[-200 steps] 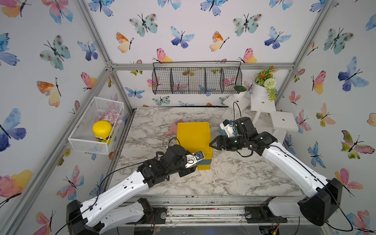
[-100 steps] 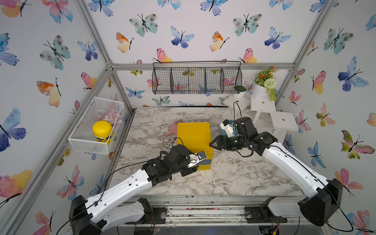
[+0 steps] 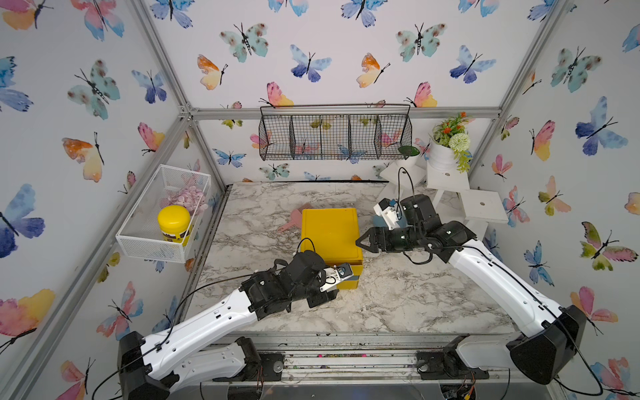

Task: Take the keys out of the drawer
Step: Open the drawer in the storage box.

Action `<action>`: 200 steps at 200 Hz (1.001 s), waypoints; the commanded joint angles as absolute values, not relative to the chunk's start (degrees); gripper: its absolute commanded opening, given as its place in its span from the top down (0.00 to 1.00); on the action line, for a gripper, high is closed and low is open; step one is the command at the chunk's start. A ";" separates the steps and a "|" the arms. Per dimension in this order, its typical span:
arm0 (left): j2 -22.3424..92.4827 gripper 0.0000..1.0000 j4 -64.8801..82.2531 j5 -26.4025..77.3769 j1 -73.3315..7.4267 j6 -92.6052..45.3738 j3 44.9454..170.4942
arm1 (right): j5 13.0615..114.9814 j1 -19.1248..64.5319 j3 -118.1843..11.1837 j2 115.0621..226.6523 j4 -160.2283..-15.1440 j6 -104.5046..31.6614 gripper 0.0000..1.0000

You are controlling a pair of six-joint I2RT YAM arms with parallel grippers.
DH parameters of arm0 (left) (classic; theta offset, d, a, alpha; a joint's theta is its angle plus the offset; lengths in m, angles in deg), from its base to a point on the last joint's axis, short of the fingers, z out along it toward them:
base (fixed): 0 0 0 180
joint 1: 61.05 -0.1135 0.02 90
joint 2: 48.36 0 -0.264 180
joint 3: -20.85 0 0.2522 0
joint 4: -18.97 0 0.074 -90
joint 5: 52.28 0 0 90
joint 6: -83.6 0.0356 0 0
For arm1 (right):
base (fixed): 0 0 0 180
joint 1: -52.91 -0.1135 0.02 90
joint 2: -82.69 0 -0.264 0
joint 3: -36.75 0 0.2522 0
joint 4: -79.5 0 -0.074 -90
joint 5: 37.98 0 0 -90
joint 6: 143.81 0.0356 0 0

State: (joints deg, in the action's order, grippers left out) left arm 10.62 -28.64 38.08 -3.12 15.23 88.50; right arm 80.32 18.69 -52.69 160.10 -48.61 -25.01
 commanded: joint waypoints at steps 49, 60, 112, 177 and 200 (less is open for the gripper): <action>7.86 0.40 -37.38 33.76 0.95 10.61 89.50 | 81.91 18.36 -55.14 161.90 -46.39 -26.83 0.17; 7.39 0.39 -37.94 33.76 0.95 10.66 90.62 | 81.91 18.36 -55.23 161.96 -46.31 -26.96 0.17; 6.39 0.34 -41.29 30.30 1.06 11.22 96.57 | 81.47 18.36 -56.26 162.32 -45.43 -27.44 0.17; 6.80 0.34 -36.07 38.12 1.05 12.91 99.14 | 79.72 18.36 -57.58 162.62 -44.51 -27.97 0.17; 6.83 0.29 -31.41 42.79 1.00 13.72 96.12 | 79.19 18.36 -58.39 163.00 -44.28 -28.03 0.18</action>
